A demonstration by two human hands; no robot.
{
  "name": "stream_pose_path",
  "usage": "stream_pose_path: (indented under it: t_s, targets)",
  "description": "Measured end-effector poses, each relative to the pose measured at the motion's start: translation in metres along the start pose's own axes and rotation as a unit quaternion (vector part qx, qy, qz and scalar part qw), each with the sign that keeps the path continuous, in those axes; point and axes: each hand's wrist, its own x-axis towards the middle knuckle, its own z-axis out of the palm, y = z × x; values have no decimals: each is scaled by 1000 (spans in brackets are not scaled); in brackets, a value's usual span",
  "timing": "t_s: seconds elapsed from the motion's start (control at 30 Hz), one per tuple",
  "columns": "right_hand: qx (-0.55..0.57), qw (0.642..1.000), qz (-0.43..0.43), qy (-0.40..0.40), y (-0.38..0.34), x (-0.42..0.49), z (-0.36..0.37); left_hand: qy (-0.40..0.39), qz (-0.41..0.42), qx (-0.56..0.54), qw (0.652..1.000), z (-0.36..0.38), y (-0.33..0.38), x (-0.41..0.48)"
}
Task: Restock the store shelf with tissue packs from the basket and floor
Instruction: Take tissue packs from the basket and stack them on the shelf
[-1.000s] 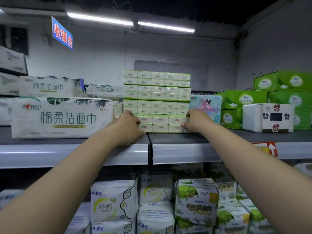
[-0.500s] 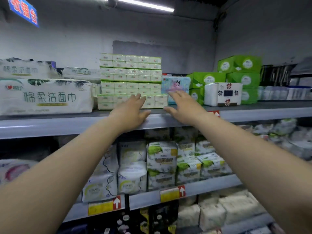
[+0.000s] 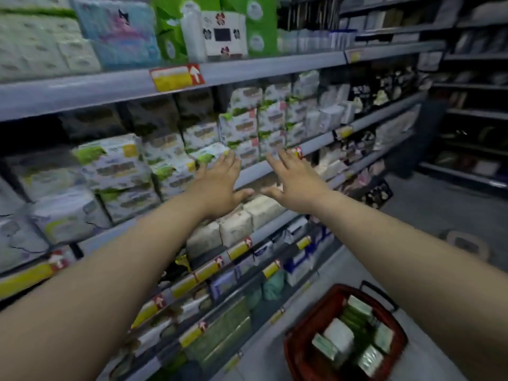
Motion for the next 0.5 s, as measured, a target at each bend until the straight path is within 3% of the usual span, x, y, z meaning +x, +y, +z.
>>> stream_pose_path:
  t_s: [0.27, 0.5]
  targets:
    - [46, 985, 143, -87, 109, -65, 118, -115, 142, -25, 983, 124, 106, 66]
    - [79, 950, 252, -167, 179, -111, 251, -226, 248, -5, 942, 268, 179, 126]
